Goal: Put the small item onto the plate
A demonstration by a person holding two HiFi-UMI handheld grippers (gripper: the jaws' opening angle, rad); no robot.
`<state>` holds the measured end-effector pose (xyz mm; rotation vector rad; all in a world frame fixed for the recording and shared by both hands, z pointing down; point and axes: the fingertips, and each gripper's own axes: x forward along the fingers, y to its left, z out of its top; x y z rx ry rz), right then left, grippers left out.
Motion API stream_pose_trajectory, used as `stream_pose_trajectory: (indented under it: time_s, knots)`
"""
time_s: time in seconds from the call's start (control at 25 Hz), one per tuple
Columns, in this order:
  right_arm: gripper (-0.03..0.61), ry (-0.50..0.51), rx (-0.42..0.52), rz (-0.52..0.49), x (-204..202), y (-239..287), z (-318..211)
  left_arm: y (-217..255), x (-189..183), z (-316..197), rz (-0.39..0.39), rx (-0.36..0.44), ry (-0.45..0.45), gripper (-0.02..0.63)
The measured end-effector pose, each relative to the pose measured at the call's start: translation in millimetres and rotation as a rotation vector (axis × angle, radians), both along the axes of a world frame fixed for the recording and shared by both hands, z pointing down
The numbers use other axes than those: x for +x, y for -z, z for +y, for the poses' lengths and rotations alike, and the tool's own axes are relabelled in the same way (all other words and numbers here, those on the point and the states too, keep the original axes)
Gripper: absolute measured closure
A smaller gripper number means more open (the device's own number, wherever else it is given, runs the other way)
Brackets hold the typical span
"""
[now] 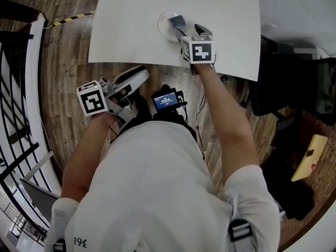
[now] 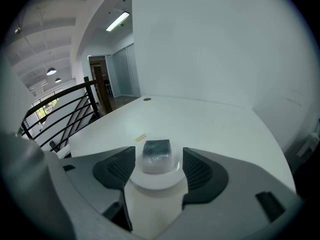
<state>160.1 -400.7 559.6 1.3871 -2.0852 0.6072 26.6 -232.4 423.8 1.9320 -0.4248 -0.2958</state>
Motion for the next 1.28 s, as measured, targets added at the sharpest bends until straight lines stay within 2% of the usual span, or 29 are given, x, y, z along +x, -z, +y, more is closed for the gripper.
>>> stream_pose_trajectory:
  time_s: [0.16, 0.2, 0.4, 0.56, 1.0, 1.28]
  knots:
    - [0.297, 0.000, 0.016, -0.021, -0.6, 13.6, 7.5, 10.6, -3.2, 3.2, 0.016, 0.019, 0.001, 0.477]
    - [0.335, 0.001, 0.023, -0.021, -1.2, 18.3, 9.5, 13.1, -4.4, 4.2, 0.020, 0.024, 0.001, 0.478]
    - [0.448, 0.009, 0.066, -0.023, -4.2, 40.8, 18.4, 26.2, -7.6, 7.7, 0.042, 0.050, 0.003, 0.477]
    - [0.576, -0.005, 0.076, -0.004, -5.2, 56.2, 31.1, 36.6, -11.7, 12.8, 0.063, 0.060, 0.003, 0.477]
    - [0.577, -0.042, 0.125, -0.122, -20.9, 104.6, 70.4, 54.6, -32.7, 24.0, 0.086, 0.088, 0.014, 0.477]
    - [0.577, 0.000, 0.175, -0.179, -37.3, 143.7, 98.4, 76.1, -34.7, 35.2, 0.143, 0.122, 0.004, 0.477]
